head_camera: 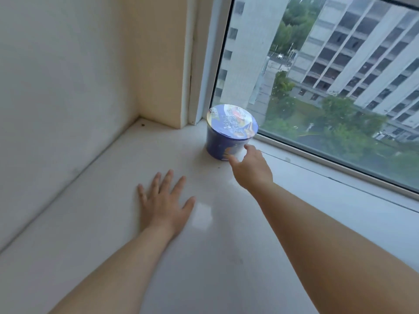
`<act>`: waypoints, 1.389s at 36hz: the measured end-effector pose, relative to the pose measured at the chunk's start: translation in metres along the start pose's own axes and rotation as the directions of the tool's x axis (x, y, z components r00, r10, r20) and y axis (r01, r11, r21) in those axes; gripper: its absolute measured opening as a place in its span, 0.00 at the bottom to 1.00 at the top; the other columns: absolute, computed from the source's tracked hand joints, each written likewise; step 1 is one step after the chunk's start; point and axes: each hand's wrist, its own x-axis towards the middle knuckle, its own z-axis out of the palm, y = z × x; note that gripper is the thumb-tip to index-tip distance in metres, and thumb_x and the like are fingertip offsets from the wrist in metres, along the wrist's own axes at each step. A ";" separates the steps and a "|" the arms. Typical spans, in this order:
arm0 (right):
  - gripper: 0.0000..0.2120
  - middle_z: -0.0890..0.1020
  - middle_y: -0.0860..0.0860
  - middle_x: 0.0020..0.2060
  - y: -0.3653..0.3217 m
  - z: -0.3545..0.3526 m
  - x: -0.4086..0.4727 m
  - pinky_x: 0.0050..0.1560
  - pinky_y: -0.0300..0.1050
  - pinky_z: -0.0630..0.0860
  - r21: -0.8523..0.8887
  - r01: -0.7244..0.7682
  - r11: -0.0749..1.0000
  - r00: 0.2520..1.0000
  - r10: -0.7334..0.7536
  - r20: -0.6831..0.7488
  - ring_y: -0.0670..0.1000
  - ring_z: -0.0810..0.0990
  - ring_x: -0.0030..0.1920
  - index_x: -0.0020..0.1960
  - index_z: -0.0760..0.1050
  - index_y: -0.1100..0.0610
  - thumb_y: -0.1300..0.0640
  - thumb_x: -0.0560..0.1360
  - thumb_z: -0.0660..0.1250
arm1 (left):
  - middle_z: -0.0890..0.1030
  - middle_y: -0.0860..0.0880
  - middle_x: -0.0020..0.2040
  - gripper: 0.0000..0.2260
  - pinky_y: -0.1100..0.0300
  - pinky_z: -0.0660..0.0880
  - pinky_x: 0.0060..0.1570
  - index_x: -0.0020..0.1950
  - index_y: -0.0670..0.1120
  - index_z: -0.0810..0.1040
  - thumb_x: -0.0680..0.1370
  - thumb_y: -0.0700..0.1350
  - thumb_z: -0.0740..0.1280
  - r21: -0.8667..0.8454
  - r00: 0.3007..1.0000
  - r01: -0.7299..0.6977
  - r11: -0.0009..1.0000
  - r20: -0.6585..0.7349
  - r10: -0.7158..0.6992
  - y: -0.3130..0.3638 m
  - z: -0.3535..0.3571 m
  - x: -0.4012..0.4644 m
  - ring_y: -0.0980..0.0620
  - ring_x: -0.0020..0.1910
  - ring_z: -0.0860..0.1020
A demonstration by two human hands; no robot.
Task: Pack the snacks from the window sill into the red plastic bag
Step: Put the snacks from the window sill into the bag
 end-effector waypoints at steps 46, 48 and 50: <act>0.19 0.74 0.53 0.22 0.008 -0.192 -0.205 0.27 0.38 0.63 0.705 -0.286 0.649 0.956 0.247 0.161 0.49 0.66 0.24 0.27 0.70 0.59 0.57 0.76 0.65 | 0.73 0.44 0.54 0.19 0.44 0.73 0.54 0.59 0.53 0.74 0.73 0.63 0.64 -0.801 0.692 0.567 0.190 0.589 0.417 0.089 -0.191 -0.136 0.47 0.48 0.75; 0.20 0.73 0.51 0.20 0.008 -0.214 -0.232 0.26 0.37 0.64 0.727 -0.222 0.649 0.971 0.217 0.103 0.49 0.67 0.23 0.26 0.70 0.58 0.57 0.75 0.65 | 0.74 0.43 0.51 0.23 0.44 0.74 0.55 0.57 0.53 0.75 0.67 0.63 0.70 -0.826 0.699 0.531 0.189 0.553 0.453 0.097 -0.214 -0.157 0.46 0.48 0.74; 0.19 0.74 0.51 0.22 0.009 -0.232 -0.260 0.27 0.37 0.66 0.749 -0.133 0.649 0.983 0.186 0.013 0.49 0.68 0.25 0.25 0.70 0.57 0.55 0.74 0.66 | 0.73 0.42 0.52 0.30 0.46 0.74 0.56 0.56 0.53 0.76 0.57 0.62 0.73 -0.848 0.718 0.496 0.184 0.521 0.462 0.106 -0.236 -0.180 0.45 0.49 0.73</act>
